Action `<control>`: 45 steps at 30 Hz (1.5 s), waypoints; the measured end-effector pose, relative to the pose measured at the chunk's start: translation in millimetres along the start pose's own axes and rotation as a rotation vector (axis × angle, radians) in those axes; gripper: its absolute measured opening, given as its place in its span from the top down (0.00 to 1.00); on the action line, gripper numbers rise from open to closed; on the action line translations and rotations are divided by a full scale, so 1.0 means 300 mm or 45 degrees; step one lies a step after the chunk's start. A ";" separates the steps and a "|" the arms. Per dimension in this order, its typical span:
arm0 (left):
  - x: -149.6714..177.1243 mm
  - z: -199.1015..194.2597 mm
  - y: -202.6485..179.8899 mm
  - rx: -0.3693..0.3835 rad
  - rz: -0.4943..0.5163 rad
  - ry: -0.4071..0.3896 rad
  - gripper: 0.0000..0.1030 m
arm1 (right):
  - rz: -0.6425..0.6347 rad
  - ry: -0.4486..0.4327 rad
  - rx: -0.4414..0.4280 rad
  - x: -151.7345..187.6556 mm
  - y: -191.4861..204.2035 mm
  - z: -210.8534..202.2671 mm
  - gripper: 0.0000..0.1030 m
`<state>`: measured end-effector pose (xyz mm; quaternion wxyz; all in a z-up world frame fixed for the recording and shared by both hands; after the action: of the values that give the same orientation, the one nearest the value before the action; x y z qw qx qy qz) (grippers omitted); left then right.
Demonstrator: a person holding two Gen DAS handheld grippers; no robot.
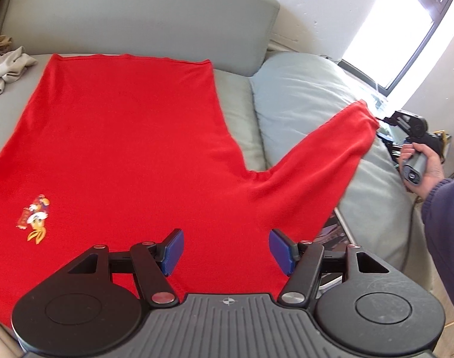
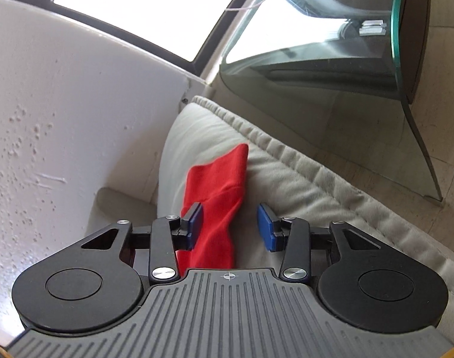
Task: Fold clothes
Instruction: 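Grasp the red sleeve cuff lying on the sofa arm with the right gripper, then fold the held sleeve across the shirt body with the right gripper and release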
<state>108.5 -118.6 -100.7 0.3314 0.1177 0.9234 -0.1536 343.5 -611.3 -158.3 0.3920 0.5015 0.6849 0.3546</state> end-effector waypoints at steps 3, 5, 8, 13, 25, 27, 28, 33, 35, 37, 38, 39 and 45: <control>-0.019 -0.010 -0.021 0.022 0.011 -0.029 0.40 | -0.017 -0.001 0.021 -0.016 0.016 0.025 0.91; -0.030 -0.022 -0.029 0.030 0.015 -0.050 0.41 | -0.104 -0.035 0.050 -0.014 0.058 0.013 0.92; -0.039 -0.053 -0.029 0.033 0.011 -0.088 0.41 | -0.297 -0.102 0.081 0.007 0.155 -0.033 0.93; -0.028 -0.135 -0.008 0.044 -0.016 -0.151 0.41 | -0.647 -0.176 0.079 0.123 0.388 -0.172 0.93; 0.102 -0.491 0.453 -0.289 -0.398 -0.353 0.41 | -1.626 -0.041 -0.107 1.069 0.703 -0.510 0.93; 0.136 -0.566 0.544 -0.358 -0.473 -0.396 0.41 | -1.745 0.016 -0.166 1.274 0.684 -0.550 0.93; 0.151 -0.599 0.585 -0.394 -0.503 -0.417 0.41 | -1.770 0.076 -0.198 1.386 0.661 -0.569 0.93; 0.225 -0.711 0.739 -0.524 -0.647 -0.458 0.41 | -1.821 0.394 -0.250 1.892 0.507 -0.596 0.93; 0.248 -0.721 0.763 -0.508 -0.696 -0.453 0.41 | -1.910 0.507 -0.197 2.058 0.402 -0.564 0.92; 0.270 -0.720 0.767 -0.482 -0.715 -0.442 0.41 | -1.972 0.775 -0.144 2.168 0.290 -0.557 0.84; 0.279 -0.714 0.766 -0.465 -0.718 -0.435 0.41 | -1.969 0.915 -0.129 2.200 0.247 -0.574 0.71; 0.288 -0.708 0.764 -0.448 -0.721 -0.428 0.41 | -1.946 0.994 -0.134 2.203 0.227 -0.601 0.64; 0.272 -0.517 0.753 -0.242 -0.712 -0.276 0.47 | -1.747 0.899 -0.141 1.938 0.302 -0.732 0.47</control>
<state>30.0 155.8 -86.3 0.3822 -0.1895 0.8896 -0.1633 74.1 -48.3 -87.2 0.3070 -0.1982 0.9080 0.2049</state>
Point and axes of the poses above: each gripper's, at about its wrist camera, not at the fingertips, and z roughly the way its jaws point, y to its left, x to its underside, the point moved 7 cm from there along z, roughly the way its jaws point, and after that the axes turned 11 degrees about z, right-handed, at the moved point
